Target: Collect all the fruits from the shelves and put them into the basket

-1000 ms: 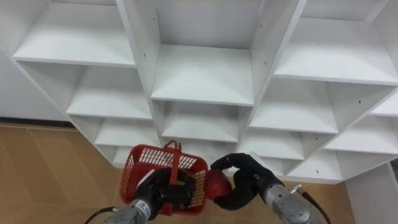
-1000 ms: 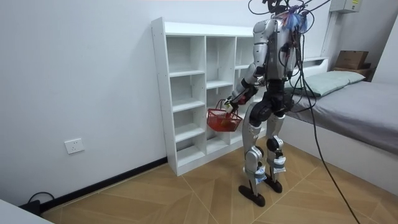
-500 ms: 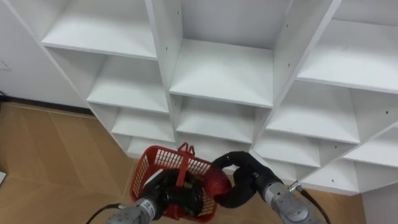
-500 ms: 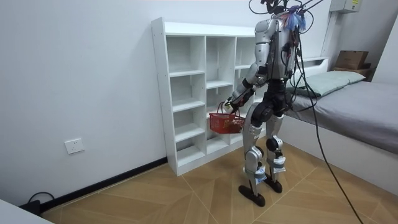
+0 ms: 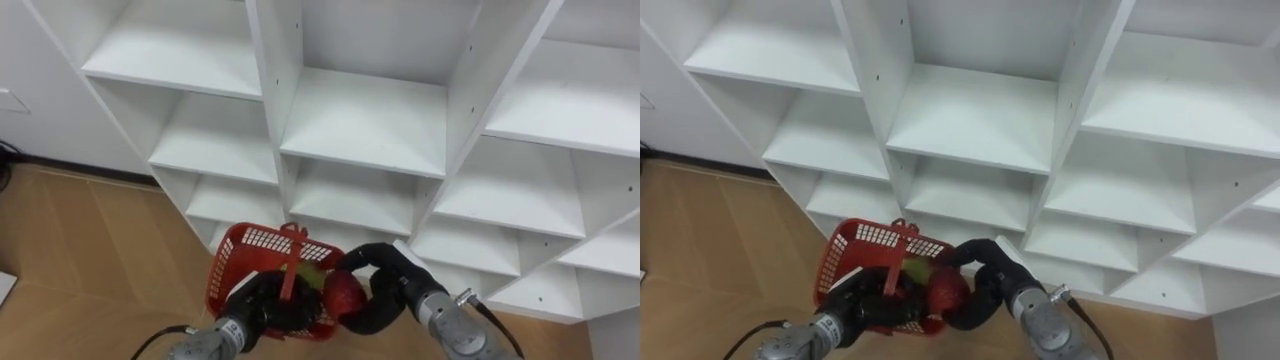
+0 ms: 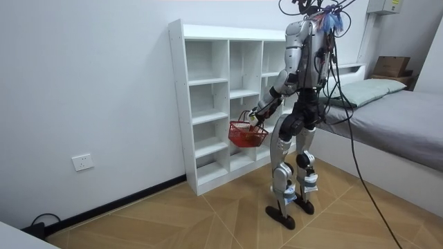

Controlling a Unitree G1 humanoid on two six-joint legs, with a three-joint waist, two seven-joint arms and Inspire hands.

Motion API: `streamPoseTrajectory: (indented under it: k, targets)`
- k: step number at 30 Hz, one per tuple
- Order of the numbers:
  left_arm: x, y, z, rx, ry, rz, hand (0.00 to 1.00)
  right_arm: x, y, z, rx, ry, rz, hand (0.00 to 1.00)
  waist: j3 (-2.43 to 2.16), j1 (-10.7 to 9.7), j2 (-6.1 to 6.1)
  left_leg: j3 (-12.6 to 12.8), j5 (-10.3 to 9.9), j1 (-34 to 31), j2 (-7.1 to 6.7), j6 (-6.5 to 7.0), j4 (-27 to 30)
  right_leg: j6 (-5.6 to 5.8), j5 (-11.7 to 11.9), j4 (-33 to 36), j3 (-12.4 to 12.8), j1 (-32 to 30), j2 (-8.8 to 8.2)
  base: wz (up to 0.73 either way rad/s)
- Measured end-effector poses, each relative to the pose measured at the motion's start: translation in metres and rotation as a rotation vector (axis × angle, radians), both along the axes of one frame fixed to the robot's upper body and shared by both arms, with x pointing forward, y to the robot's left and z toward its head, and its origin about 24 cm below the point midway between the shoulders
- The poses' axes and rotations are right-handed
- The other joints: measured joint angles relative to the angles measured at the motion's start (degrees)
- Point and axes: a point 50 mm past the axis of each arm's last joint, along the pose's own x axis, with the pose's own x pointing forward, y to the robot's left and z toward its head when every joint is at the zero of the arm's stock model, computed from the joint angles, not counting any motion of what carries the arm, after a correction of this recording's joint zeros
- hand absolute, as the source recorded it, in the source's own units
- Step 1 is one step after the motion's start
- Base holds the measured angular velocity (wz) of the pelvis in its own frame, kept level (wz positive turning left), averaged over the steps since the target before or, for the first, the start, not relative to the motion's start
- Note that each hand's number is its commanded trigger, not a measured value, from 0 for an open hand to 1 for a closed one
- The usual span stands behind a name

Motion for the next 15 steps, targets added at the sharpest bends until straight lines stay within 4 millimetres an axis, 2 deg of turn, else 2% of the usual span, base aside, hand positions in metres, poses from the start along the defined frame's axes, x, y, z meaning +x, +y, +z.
streamPoseTrajectory:
  k: [15]
  targets:
    - [0.0014,-0.0055,0.0007,0.006,-0.004,-0.035,1.0,0.008,-0.006,-0.0058,-0.002,0.047,-0.023,1.0,0.01,-0.9,-0.22,0.1,0.3,-0.6,-0.58,0.4,0.2,0.39,-0.2,0.0,-0.4,-0.1,-0.19,0.05]
